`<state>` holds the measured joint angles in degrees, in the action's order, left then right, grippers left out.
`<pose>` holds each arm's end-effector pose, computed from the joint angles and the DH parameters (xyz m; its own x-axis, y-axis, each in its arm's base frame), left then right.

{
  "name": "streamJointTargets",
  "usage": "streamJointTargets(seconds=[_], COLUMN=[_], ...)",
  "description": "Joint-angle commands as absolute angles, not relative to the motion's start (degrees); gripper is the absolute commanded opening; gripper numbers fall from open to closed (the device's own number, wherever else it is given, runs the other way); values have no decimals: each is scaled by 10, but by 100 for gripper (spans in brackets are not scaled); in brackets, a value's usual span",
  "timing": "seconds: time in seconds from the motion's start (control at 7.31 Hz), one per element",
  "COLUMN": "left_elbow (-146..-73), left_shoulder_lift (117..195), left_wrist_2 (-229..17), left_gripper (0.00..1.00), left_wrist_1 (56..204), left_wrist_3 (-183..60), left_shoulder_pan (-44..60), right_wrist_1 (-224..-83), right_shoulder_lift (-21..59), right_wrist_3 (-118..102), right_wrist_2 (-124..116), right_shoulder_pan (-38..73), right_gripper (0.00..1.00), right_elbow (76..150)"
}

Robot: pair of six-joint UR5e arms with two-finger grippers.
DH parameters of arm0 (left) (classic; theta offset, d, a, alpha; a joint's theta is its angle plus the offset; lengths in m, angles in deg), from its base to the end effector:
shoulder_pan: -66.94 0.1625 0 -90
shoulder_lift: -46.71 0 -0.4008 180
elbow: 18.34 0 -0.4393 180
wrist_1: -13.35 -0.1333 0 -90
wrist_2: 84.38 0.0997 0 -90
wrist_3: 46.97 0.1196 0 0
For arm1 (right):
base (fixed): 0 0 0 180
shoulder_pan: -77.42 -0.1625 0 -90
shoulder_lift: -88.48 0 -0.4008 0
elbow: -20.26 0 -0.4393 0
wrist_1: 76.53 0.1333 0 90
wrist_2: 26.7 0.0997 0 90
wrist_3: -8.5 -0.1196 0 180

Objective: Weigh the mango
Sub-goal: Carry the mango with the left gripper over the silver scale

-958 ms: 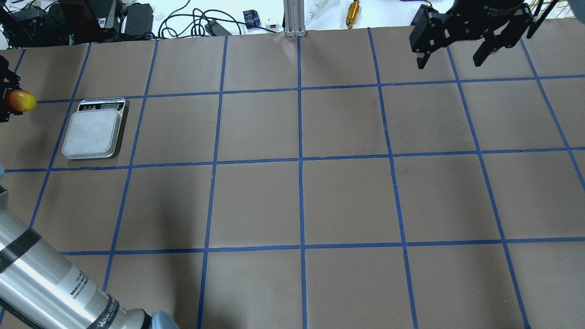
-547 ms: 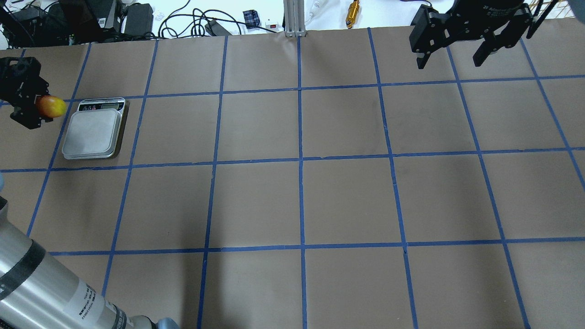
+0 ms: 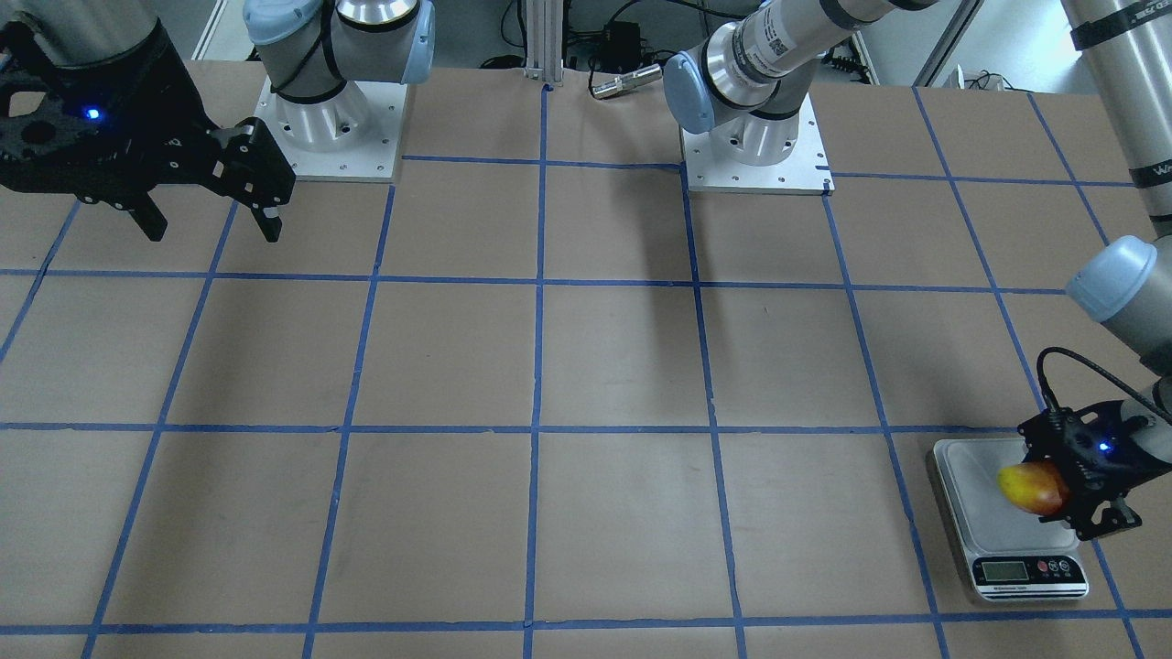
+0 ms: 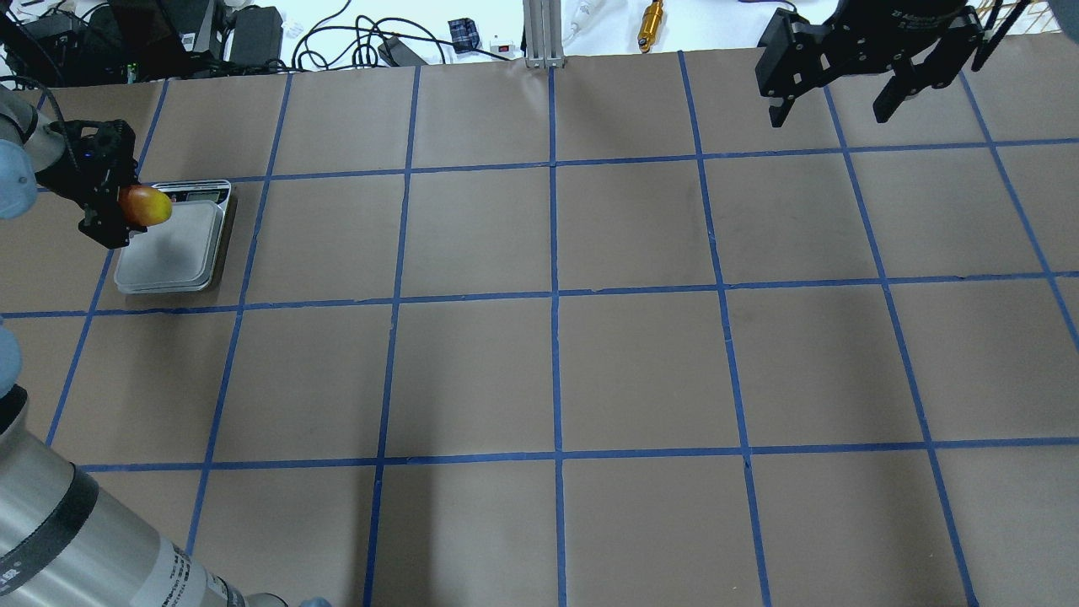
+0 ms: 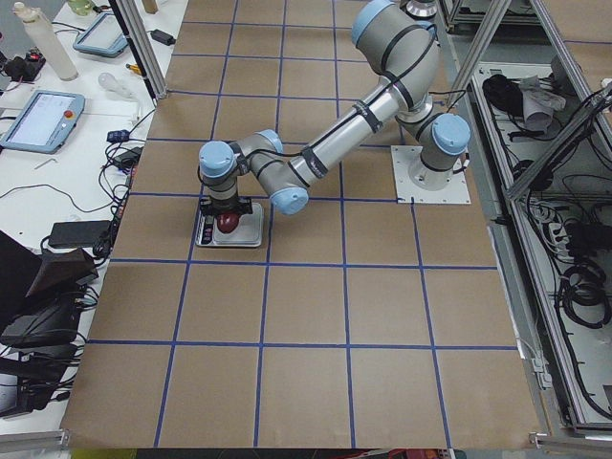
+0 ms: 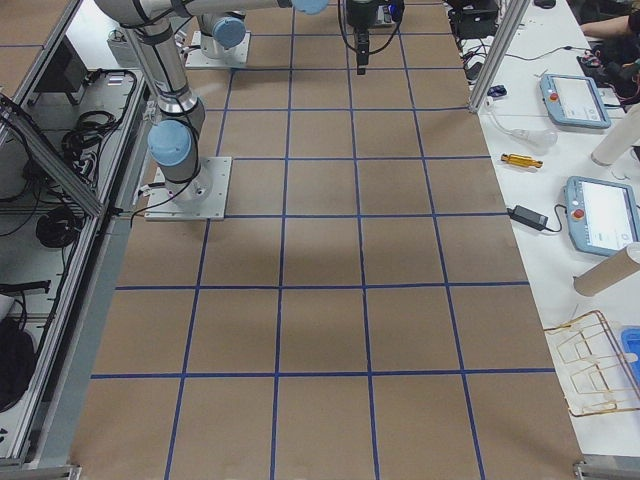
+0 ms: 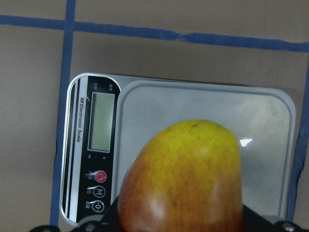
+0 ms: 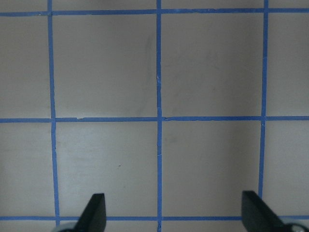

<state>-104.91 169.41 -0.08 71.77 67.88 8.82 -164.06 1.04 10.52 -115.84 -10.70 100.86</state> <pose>0.2486 -0.6746 0.1701 -0.1229 0.9893 -0.0783 0.9904 0.1172 -0.0731 0.1166 -0.5667 0.5036 -0.9999 -0.0035 -0.0123 -0.0025 0.9971 -0.0767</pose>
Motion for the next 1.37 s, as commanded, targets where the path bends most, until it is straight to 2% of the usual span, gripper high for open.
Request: streamJointTargets(seconds=[0.0,0.41,0.68,0.96,1.23], left_elbow=[-1061,-1061,-1061,-1059,-1057], left_shoulder_lift=[1702,1707,1710,1719,1720], left_wrist_2=[-2,-2,-3,-6,-6], left_gripper=[14,14,25,84,100], left_wrist_1=[711,697,695,696,697], left_wrist_3=[681,681,681,680,678], left_shoulder_pan=[88,88,88,88,88], right_wrist_1=[-1641,-1641,-1641,-1641,-1641], right_shoulder_lift=[11,10,10,10,11], right_wrist_3=[105,105,105,105,105], right_wrist_2=[-1158,-1159,-1159,-1158,-1159], right_shoulder_pan=[-107,-107,-107,-107,-107], right_gripper=[100,100,100,100,100], right_elbow=[1009,1009,1009,1009,1009])
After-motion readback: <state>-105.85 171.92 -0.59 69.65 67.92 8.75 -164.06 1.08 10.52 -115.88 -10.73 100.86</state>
